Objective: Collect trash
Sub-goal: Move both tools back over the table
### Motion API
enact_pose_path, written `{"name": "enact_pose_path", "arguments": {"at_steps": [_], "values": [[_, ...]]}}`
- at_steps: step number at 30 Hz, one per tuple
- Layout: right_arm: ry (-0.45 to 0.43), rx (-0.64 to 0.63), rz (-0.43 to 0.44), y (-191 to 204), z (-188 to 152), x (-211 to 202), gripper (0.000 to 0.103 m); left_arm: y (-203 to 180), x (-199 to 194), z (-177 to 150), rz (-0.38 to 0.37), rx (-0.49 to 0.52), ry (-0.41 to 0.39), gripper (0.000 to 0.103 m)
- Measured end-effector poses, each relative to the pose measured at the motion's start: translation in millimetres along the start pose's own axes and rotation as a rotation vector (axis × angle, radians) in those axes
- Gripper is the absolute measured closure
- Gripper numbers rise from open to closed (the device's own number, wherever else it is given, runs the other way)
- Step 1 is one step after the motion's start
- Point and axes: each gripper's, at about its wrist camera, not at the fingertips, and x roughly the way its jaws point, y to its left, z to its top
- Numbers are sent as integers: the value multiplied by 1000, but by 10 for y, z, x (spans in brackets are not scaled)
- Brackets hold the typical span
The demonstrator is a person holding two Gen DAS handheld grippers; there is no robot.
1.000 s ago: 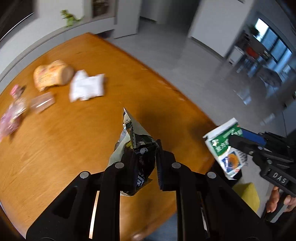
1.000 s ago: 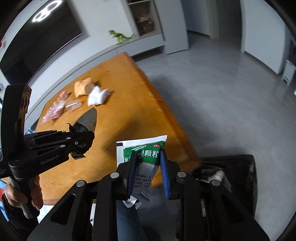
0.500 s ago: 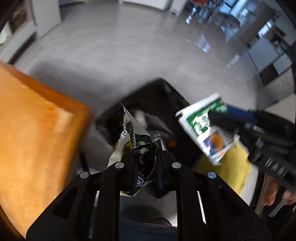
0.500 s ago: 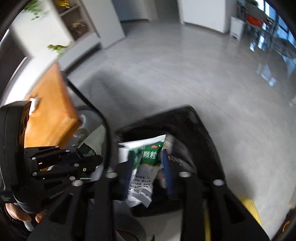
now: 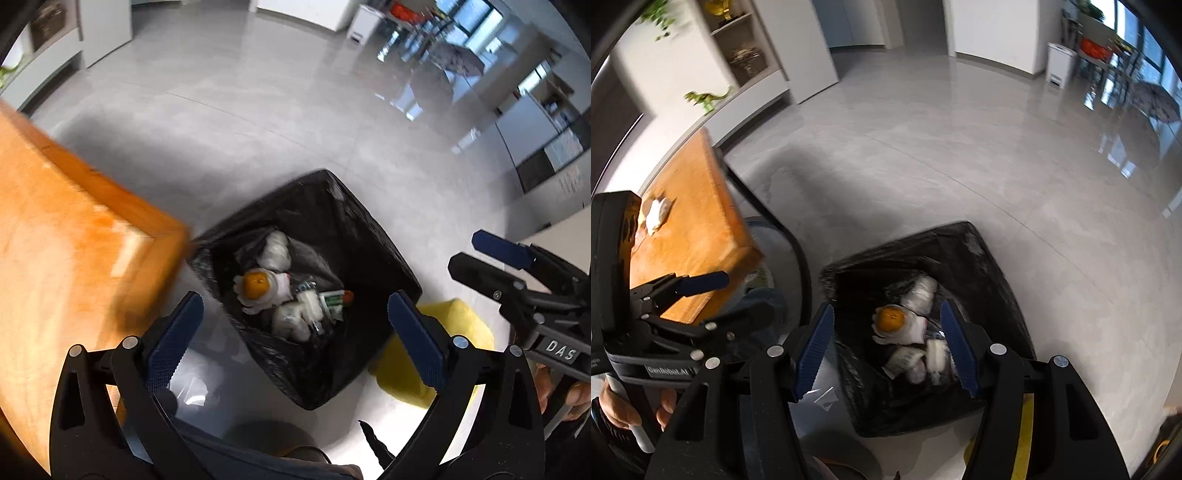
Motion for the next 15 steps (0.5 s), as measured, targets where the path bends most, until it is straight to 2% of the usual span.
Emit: {"name": "enact_pose_path", "arguments": {"at_steps": [4, 7, 15], "values": [[-2, -94, 61, 555, 176, 23, 42, 359, -312, -45, 43, -51, -59, 6], [6, -181, 118, 1079, 322, 91, 38, 698, -630, -114, 111, -93, -106, 6], [51, -384, 224, 2487, 636, 389, 37, 2076, -1544, -542, 271, -350, -192, 6]]}}
